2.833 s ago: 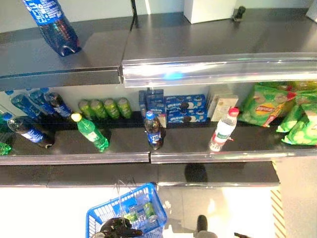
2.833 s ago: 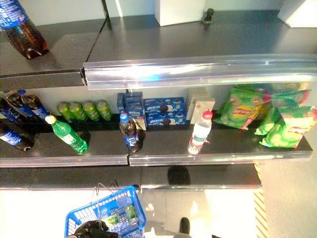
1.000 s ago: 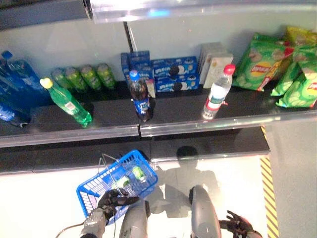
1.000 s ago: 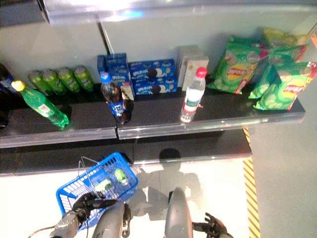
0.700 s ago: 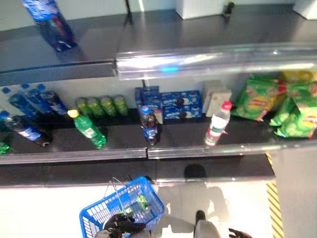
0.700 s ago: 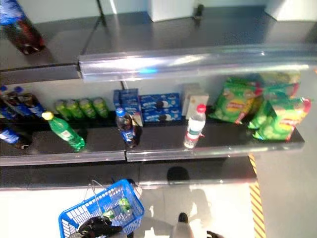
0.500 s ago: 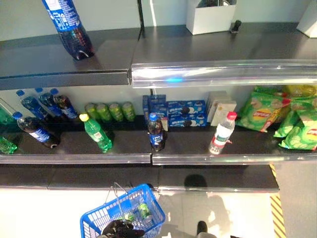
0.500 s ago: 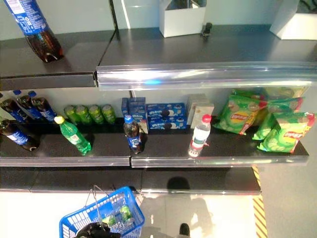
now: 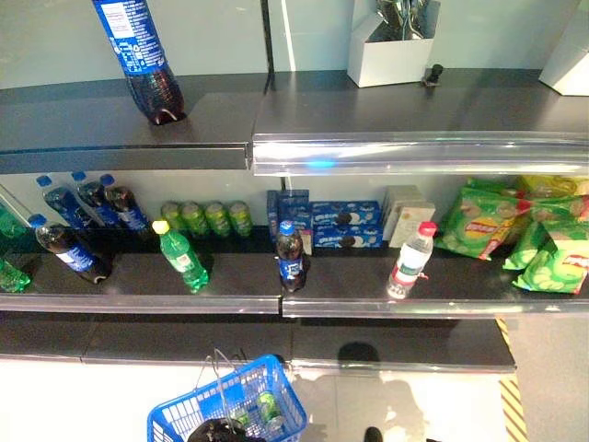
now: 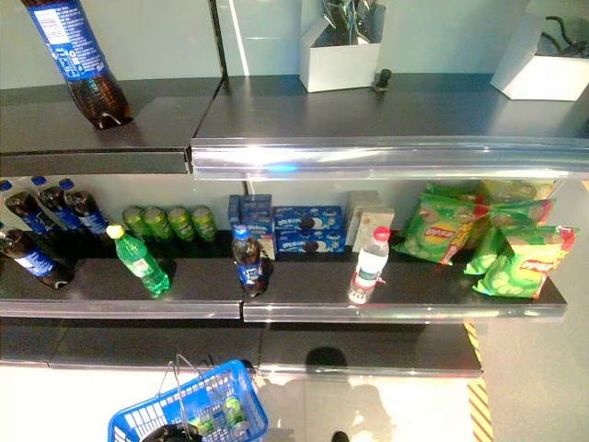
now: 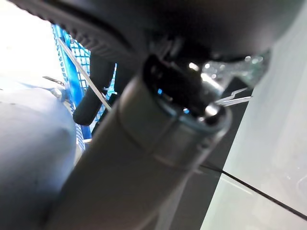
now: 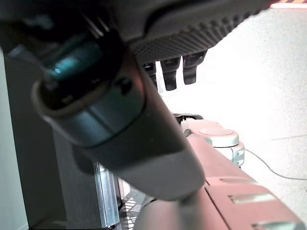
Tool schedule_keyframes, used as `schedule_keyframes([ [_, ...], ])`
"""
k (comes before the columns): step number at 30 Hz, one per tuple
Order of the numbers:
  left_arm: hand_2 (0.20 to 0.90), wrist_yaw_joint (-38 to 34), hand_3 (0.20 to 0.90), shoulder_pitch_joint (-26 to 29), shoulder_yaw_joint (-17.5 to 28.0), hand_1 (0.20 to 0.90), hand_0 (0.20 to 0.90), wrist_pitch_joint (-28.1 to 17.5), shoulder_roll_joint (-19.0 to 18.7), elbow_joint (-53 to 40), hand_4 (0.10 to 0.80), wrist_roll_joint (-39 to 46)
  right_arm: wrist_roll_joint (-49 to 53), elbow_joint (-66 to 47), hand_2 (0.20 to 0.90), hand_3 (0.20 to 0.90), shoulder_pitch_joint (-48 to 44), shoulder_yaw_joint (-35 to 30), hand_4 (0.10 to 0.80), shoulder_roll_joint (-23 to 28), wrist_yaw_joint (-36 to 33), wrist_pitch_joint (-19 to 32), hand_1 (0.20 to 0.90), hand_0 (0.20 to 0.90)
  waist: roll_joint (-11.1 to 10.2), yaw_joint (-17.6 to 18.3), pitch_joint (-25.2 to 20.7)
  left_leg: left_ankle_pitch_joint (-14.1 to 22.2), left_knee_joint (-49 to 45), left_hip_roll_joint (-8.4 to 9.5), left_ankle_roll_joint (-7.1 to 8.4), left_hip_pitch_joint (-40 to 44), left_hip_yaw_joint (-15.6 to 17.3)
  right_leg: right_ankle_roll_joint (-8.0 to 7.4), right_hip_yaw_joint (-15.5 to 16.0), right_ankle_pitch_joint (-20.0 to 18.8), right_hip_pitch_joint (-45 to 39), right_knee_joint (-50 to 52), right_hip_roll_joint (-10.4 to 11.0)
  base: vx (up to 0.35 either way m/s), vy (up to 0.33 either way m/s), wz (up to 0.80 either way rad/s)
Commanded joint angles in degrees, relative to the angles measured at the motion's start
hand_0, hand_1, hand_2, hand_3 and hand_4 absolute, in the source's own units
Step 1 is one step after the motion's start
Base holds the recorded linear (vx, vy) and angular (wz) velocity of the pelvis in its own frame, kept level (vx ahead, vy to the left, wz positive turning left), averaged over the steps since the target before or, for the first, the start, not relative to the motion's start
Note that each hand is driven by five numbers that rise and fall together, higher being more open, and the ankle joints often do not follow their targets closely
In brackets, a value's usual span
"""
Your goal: Pick up the drink and place into the basket.
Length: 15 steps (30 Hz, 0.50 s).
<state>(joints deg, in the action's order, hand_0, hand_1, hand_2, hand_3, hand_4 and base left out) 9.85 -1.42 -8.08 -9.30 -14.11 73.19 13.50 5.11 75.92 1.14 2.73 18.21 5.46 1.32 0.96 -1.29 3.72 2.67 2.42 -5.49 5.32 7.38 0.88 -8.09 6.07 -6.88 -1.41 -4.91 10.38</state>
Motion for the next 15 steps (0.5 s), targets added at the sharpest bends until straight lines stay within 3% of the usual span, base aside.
schedule_keyframes([
  [1,0.300,3.41,0.200,4.86,2.42,0.300,0.300,-5.12,-3.59,-1.24,0.100,0.06,-0.11,1.14,0.900,0.900,-3.89,-2.28,0.800,-0.47,0.98,1.22,0.900,0.900,-1.54,-0.52,1.28,-3.00,0.91,-0.22,-1.50,-1.75,2.55,0.44,0.18,5.76,-3.44,5.09,1.39,0.000,0.000,0.00],
  [15,0.300,2.77,0.200,3.53,3.87,0.300,0.300,-4.99,-3.73,-1.42,0.100,0.60,-1.59,0.85,0.900,0.900,-2.91,-2.02,0.800,-0.80,1.20,1.31,0.900,0.900,-2.00,-0.74,1.75,-3.00,0.97,-1.98,-0.98,-0.50,3.82,0.26,1.56,5.52,-4.27,4.40,1.70,0.042,-0.002,0.02],
])
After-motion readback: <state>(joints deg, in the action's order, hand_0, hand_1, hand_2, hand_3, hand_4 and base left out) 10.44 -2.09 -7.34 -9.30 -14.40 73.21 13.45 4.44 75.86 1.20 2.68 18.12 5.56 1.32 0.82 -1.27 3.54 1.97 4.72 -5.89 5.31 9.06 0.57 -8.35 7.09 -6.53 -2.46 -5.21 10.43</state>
